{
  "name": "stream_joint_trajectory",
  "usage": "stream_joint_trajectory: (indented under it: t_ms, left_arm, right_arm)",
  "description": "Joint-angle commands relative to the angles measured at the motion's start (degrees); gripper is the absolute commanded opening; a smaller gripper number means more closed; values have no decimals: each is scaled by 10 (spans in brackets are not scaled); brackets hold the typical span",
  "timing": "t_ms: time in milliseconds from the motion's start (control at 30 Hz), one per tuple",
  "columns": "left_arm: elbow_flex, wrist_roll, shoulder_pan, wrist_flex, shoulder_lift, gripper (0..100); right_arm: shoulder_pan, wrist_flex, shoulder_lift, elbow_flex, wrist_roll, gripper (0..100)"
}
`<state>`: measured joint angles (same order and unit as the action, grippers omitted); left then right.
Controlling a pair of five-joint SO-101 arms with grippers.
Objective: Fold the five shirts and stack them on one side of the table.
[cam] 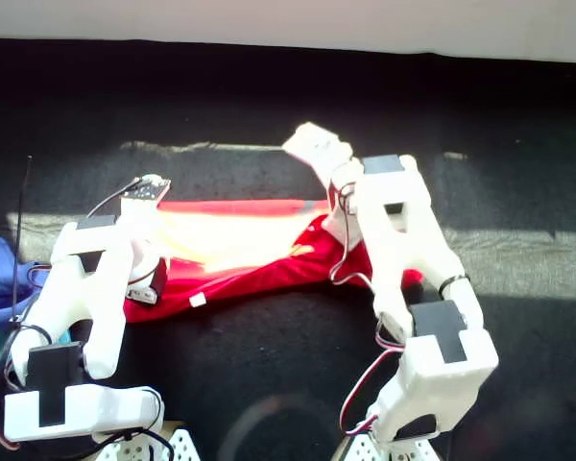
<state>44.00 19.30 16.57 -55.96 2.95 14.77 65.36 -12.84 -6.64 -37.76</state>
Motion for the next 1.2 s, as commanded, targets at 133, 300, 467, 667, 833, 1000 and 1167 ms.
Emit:
stream_joint_trajectory:
  t_ms: [133, 300, 467, 667, 833, 1000, 1167]
  left_arm:
    - [0, 6, 18, 20, -4, 9]
    - [0, 6, 18, 20, -4, 9]
    - [0, 6, 18, 20, -4, 9]
    - [0, 6, 18, 20, -4, 9]
    - [0, 6, 18, 20, -4, 9]
    - [0, 6, 18, 20, -4, 9]
    - [1, 6, 18, 20, -4, 9]
  right_arm:
    - [-24, 1, -10, 114, 186, 154]
    - [-59, 38, -3, 157, 245, 151]
    - [-58, 137, 71, 157, 244, 2]
    - [-47, 186, 182, 72, 243, 7]
    - [12, 77, 251, -119, 220, 7]
    - [132, -109, 245, -244, 220, 7]
    - [209, -163, 171, -224, 224, 7]
